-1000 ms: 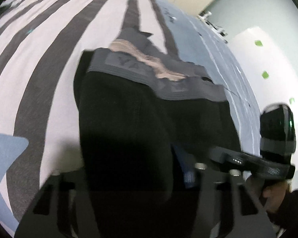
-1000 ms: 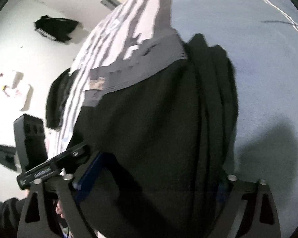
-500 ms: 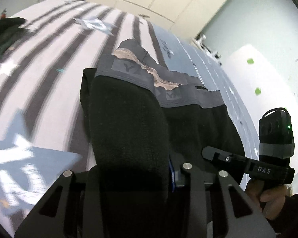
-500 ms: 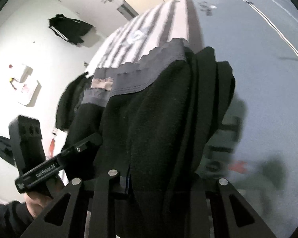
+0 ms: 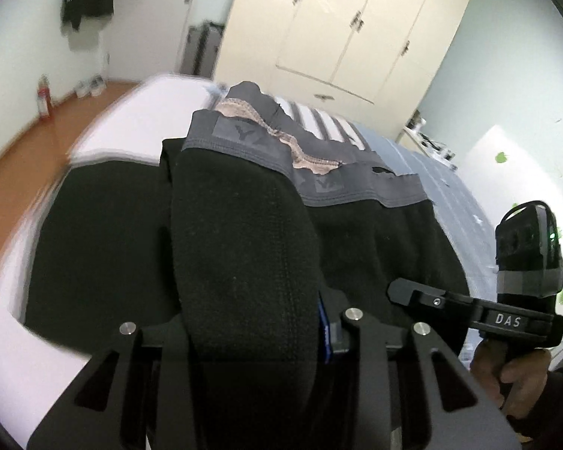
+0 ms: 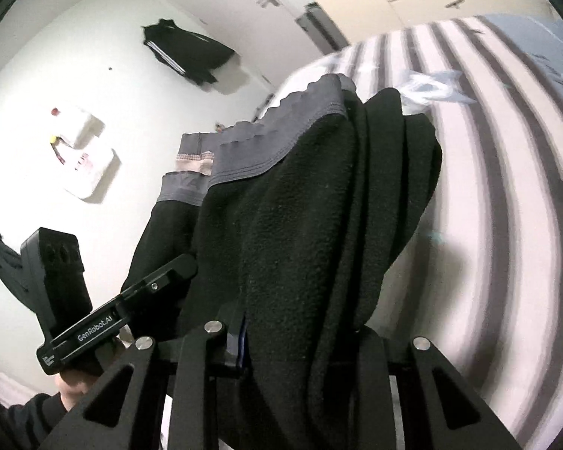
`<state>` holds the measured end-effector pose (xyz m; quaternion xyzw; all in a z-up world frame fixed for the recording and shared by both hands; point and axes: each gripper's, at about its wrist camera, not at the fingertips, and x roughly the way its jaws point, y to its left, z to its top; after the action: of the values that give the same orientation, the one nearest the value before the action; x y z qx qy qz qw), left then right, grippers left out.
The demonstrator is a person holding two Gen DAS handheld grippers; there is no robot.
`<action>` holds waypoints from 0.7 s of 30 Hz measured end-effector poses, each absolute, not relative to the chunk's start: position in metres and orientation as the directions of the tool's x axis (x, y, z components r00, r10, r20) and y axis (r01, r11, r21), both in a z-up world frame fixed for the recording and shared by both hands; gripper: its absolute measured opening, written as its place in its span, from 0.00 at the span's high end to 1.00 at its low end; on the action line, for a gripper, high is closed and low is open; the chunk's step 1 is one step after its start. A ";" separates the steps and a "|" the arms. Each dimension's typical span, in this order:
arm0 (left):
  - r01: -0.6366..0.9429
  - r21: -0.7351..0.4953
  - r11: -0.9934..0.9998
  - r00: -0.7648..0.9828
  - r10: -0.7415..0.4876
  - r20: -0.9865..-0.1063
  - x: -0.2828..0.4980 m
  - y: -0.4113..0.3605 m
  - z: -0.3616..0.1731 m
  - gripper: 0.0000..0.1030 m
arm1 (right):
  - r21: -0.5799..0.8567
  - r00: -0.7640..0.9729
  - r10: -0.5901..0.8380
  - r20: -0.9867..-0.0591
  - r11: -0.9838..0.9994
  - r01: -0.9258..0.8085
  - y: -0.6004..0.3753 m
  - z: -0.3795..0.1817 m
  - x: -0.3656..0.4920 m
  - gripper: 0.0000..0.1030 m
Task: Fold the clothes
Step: 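Lift the folded garment and carry it toward the stack of black clothes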
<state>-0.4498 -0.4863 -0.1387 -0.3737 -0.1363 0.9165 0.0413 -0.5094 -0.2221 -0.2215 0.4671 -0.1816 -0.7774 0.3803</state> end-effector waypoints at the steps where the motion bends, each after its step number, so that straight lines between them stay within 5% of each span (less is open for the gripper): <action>1: 0.028 -0.271 -0.962 -0.724 0.168 -0.670 -0.455 -0.509 -0.131 0.70 | 0.646 -0.279 -0.774 -0.569 -0.630 0.430 -0.252 -0.214 -0.515 0.77; 6: 0.083 -0.251 -0.964 -0.669 0.133 -0.731 -0.498 -0.615 -0.149 0.68 | 0.670 -0.275 -0.799 -0.535 -0.600 0.438 -0.357 -0.214 -0.547 0.77; 10: 0.152 -0.234 -0.960 -0.529 0.121 -0.840 -0.526 -0.659 -0.236 0.65 | 0.631 -0.221 -0.728 -0.649 -0.677 0.379 -0.425 -0.275 -0.572 0.77; 13: 0.170 -0.274 -0.947 -0.573 0.132 -0.809 -0.525 -0.664 -0.256 0.62 | 0.626 -0.203 -0.716 -0.668 -0.688 0.367 -0.440 -0.312 -0.576 0.76; 21: 0.121 -0.271 -0.955 -0.621 0.140 -0.771 -0.533 -0.651 -0.257 0.58 | 0.611 -0.251 -0.716 -0.651 -0.691 0.385 -0.424 -0.297 -0.579 0.76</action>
<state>-0.5333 -0.6509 -0.2575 -0.4350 -0.1501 0.8878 0.0053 -0.5789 -0.4236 -0.2973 0.4978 -0.1662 -0.7732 0.3560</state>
